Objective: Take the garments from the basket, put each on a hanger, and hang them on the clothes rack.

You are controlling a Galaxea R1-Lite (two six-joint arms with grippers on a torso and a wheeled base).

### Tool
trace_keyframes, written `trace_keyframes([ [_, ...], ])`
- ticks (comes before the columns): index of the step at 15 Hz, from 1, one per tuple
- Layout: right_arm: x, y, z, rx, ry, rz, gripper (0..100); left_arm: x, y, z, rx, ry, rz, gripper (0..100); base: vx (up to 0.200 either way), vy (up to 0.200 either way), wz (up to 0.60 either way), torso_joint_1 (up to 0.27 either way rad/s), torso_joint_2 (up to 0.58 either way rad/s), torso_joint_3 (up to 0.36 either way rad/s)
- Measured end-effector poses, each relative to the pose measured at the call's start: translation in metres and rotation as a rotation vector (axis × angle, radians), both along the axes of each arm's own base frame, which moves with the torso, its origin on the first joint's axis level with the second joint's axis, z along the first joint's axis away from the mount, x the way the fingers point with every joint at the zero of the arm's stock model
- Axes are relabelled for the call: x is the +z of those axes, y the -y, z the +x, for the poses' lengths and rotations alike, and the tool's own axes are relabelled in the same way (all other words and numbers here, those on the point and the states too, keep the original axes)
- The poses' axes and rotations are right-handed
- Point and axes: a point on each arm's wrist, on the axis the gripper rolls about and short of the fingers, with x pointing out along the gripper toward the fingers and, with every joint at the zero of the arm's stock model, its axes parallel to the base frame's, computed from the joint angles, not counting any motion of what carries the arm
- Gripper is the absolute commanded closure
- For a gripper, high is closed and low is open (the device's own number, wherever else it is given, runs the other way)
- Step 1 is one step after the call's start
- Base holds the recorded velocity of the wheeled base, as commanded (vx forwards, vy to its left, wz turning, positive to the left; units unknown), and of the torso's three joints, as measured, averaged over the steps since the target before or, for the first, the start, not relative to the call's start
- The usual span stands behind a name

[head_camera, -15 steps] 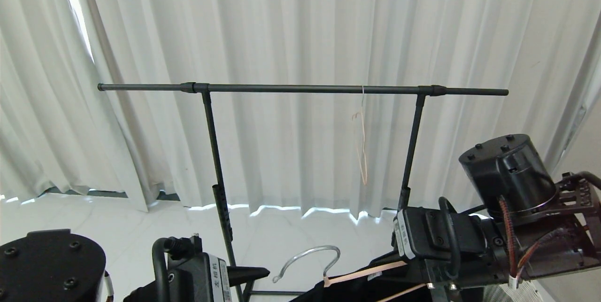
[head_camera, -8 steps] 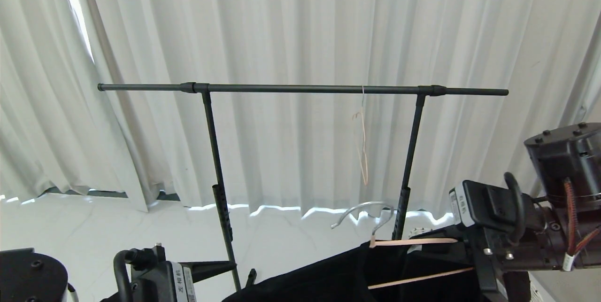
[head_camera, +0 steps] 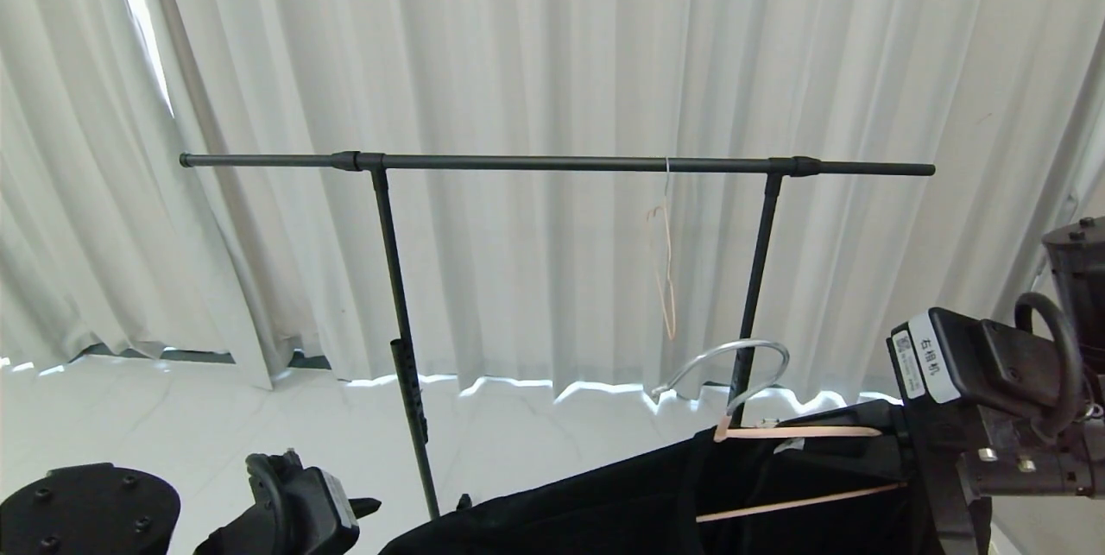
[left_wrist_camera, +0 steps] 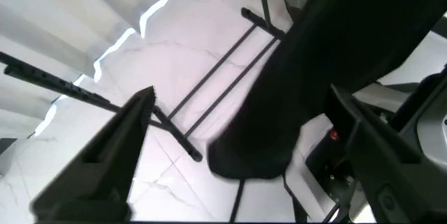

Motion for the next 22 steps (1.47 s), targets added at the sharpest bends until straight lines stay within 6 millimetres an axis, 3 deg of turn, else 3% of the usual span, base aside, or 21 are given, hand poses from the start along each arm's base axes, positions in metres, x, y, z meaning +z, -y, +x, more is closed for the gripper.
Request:
trace_keyframes([
  [3, 0.001, 0.005, -0.002, -0.028, -0.007, 0.011, 100, -0.002, -0.002, 0.003, 0.035, -0.009, 0.016, 100, 0.0, 0.0, 0.0, 0.0, 0.0, 0.0],
  [7, 0.003, 0.018, 0.003, -0.159, -0.093, 0.056, 100, -0.004, -0.026, 0.018, 0.25, -0.008, 0.031, 100, 0.0, 0.0, 0.0, 0.0, 0.0, 0.0],
  [11, 0.006, 0.022, 0.005, -0.206, -0.114, 0.089, 100, -0.001, -0.029, 0.019, 0.276, 0.002, 0.024, 100, 0.0, 0.0, 0.0, 0.0, 0.0, 0.0],
  [12, 0.006, 0.023, 0.005, -0.208, -0.112, 0.09, 100, 0.0, -0.028, 0.019, 0.265, 0.009, 0.02, 0, 0.0, 0.0, 0.0, 0.0, 0.0, 0.0],
  [17, 0.006, 0.026, 0.006, -0.227, -0.119, 0.09, 100, 0.007, -0.026, 0.014, 0.238, 0.047, -0.013, 0, 0.0, 0.0, 0.0, 0.0, 0.0, 0.0],
  [22, -0.005, 0.046, 0.012, -0.437, -0.148, 0.061, 100, 0.019, -0.037, 0.013, 0.341, 0.095, -0.076, 0, 0.0, 0.0, 0.0, 0.0, 0.0, 0.0],
])
